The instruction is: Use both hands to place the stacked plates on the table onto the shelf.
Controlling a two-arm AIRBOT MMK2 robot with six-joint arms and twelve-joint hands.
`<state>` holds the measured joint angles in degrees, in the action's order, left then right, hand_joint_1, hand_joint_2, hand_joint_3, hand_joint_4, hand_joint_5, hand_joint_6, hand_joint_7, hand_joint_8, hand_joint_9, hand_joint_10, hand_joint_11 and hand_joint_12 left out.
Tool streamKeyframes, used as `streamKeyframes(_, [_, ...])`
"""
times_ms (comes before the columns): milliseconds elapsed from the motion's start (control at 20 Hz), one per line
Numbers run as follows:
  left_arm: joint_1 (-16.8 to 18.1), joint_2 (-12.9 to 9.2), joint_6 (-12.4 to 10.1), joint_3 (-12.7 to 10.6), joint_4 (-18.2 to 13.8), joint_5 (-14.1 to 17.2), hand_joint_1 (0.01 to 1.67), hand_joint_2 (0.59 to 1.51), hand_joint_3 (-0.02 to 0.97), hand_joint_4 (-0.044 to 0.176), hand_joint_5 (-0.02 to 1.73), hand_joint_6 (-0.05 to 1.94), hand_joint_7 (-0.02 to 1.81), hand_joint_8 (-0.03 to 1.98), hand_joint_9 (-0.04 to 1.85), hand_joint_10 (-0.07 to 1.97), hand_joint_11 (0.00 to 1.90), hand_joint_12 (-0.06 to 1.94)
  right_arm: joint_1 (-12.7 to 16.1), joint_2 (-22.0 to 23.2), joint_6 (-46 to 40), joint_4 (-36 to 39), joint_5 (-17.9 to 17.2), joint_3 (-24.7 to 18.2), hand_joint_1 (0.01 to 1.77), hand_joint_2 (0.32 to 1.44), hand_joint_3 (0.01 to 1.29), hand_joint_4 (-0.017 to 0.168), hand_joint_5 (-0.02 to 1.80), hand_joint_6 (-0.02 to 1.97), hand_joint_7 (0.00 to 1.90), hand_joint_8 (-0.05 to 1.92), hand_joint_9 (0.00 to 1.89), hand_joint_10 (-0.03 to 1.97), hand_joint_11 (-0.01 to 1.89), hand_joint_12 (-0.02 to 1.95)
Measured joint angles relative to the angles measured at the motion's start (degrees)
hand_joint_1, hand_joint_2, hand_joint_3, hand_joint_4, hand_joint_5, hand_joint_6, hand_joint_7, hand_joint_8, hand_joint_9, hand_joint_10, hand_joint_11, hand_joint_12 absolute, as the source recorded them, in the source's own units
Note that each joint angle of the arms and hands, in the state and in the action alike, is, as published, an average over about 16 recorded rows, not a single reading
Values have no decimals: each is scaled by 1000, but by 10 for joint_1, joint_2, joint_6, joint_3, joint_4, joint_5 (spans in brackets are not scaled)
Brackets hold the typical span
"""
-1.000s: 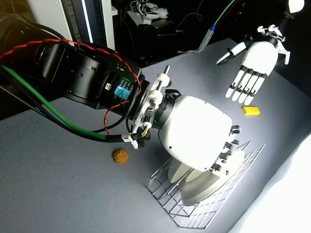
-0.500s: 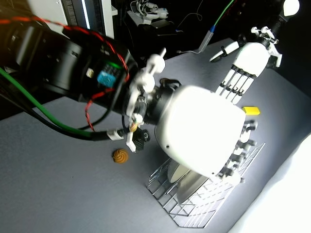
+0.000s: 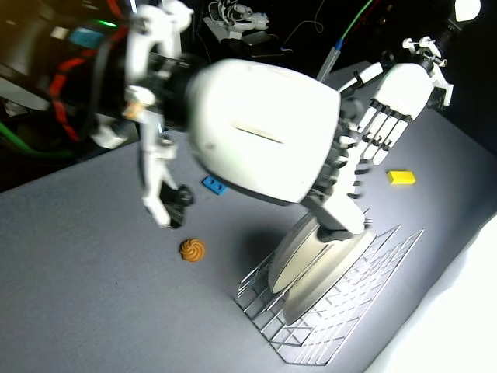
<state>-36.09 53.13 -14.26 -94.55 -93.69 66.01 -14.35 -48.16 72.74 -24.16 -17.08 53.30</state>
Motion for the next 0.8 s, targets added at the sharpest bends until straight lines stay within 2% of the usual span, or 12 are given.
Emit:
streamKeyframes(150, [9, -3, 0, 4, -5, 4, 51, 1151, 14, 2, 294, 15, 312, 16, 256, -30, 84, 246, -10, 30, 0, 26, -14, -23, 950, 933, 11, -2, 1056, 41, 1121, 16, 1138, 22, 668, 1028])
streamKeyframes(300, [15, -6, 0, 8, -10, 7, 105, 1190, 14, 2, 410, 62, 467, 73, 391, 25, 110, 510, -20, 51, -5, 48, -28, -36, 943, 933, 11, -3, 1102, 56, 1164, 30, 1174, 41, 689, 1035])
streamKeyframes(500, [21, -9, 0, 13, -15, 9, 201, 1236, 14, 1, 498, 424, 603, 445, 521, 385, 203, 949, -31, 64, -27, 94, -45, -45, 926, 933, 11, -3, 1092, 308, 1188, 241, 1191, 255, 748, 1094])
streamKeyframes(800, [25, -11, 0, 15, -17, 10, 306, 1283, 14, 0, 593, 685, 751, 725, 658, 661, 243, 1379, -40, 69, -44, 137, -60, -50, 928, 925, 11, -3, 1103, 481, 1224, 385, 1223, 405, 802, 1140])
